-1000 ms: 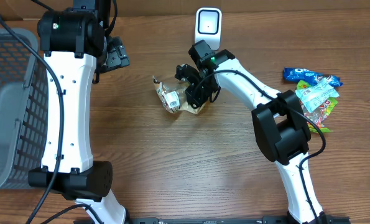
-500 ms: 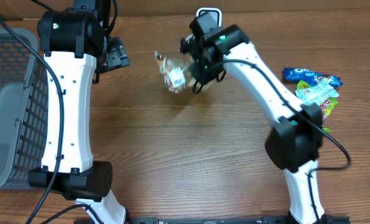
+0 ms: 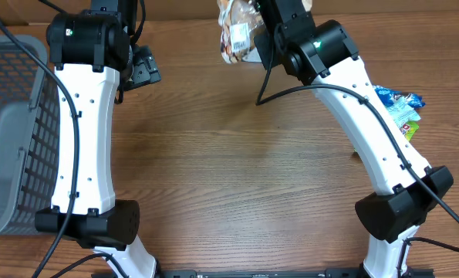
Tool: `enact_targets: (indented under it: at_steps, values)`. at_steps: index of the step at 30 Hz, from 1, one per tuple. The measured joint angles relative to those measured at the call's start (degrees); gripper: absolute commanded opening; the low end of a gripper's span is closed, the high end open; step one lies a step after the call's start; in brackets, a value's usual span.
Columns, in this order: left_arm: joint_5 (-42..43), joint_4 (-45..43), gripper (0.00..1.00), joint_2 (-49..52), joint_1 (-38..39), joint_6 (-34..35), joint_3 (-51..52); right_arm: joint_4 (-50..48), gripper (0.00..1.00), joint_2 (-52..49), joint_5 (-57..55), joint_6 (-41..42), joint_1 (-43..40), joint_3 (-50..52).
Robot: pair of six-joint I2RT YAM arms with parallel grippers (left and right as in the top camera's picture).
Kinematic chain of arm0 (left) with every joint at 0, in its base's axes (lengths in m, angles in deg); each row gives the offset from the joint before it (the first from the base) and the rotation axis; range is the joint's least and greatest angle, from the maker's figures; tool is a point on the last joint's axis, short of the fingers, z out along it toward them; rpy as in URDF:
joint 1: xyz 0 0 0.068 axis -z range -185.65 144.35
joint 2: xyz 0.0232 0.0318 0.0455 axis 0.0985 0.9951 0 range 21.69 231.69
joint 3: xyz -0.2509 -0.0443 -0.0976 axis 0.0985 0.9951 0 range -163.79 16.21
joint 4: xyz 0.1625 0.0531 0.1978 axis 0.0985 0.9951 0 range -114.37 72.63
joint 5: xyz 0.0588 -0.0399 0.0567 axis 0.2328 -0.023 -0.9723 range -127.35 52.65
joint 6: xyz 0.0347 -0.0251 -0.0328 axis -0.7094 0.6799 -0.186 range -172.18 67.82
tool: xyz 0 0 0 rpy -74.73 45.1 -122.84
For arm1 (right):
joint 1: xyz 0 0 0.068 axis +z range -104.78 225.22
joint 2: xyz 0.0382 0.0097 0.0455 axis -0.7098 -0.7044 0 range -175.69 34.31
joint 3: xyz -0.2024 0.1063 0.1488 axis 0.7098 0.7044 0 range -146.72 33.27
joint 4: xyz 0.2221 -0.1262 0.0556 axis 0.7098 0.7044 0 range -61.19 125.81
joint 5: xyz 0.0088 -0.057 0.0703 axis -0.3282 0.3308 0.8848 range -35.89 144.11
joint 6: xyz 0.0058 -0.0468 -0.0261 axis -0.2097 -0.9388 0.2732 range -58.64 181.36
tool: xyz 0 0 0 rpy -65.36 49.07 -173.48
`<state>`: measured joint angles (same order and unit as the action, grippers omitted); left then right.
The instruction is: Scan the item barcode
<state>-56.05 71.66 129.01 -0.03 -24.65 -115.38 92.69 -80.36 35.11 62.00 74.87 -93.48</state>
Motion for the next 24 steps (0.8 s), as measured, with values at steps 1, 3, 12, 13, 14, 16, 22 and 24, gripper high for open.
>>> enact_targets:
  at_steps: [1,3,12,13,14,16,22,24]
  values:
    - [0.0,0.0,1.0,0.0,0.0,0.0,0.0,0.04,0.04,0.0,-0.15,1.99,0.0,0.0]
    - [0.0,0.0,1.0,0.0,0.0,0.0,0.0,0.02,0.04,0.07,-0.52,5.16,0.0,0.0]
    - [0.0,0.0,1.0,0.0,0.0,0.0,0.0,0.39,0.04,1.44,-0.87,23.85,0.0,0.0]
    - [0.0,0.0,1.0,0.0,0.0,0.0,0.0,0.42,0.04,1.81,-0.87,25.88,0.0,0.0]
    - [0.0,0.0,1.0,0.0,0.0,0.0,0.0,0.37,0.04,2.14,-0.87,27.3,0.0,0.0]
    - [0.0,0.0,1.0,0.0,0.0,0.0,0.0,0.33,0.04,2.84,-0.87,29.51,0.0,0.0]
    - [0.0,0.0,1.0,0.0,0.0,0.0,0.0,0.33,0.04,4.07,-0.9,32.48,0.0,0.0]
    - [0.0,0.0,1.0,0.0,0.0,0.0,0.0,0.28,0.04,4.07,-0.87,32.85,0.0,0.0]
